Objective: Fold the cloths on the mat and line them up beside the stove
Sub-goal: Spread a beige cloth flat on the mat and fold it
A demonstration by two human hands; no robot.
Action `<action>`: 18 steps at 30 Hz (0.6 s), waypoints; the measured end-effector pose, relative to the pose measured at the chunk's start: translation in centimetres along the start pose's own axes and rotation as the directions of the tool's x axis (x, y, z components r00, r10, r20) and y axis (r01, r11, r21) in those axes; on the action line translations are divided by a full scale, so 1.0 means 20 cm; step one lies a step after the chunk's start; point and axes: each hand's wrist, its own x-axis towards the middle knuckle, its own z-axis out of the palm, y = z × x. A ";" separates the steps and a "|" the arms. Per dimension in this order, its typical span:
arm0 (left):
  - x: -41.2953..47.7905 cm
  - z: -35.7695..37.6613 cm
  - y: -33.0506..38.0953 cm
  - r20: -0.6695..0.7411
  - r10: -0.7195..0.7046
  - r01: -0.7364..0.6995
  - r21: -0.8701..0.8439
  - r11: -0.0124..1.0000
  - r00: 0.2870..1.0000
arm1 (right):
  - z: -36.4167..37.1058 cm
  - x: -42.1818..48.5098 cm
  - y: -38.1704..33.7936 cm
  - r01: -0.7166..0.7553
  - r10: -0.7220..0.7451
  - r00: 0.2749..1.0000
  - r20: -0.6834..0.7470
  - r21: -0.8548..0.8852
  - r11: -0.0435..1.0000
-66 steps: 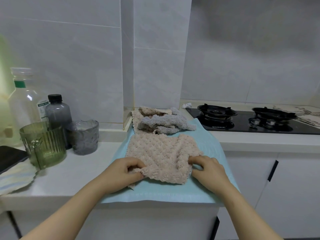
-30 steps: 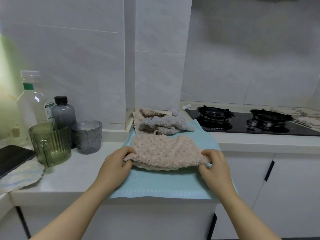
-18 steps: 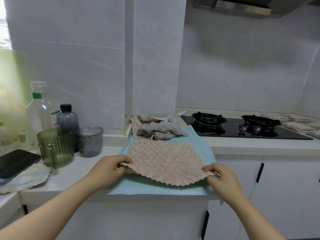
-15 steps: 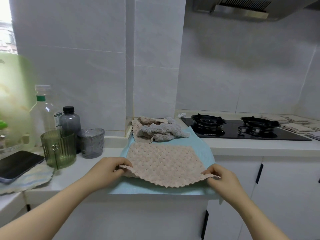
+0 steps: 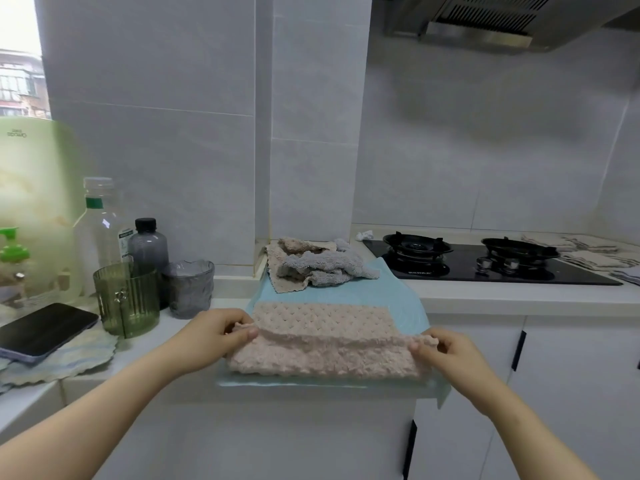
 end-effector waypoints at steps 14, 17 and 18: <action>0.61 0.16 -0.10 -0.279 -0.363 0.347 -0.108 0.932 0.889 | 0.20 0.69 0.06 -0.115 0.121 0.964 -0.238 0.040 0.993; 0.68 0.17 -0.14 -0.239 -0.381 0.397 0.018 0.918 0.893 | 0.23 0.79 0.10 -0.194 0.184 0.957 -0.223 -0.025 0.981; 0.70 0.18 -0.16 -0.213 -0.383 0.404 0.060 0.913 0.899 | 0.25 0.81 0.12 -0.206 0.188 0.958 -0.217 -0.064 0.976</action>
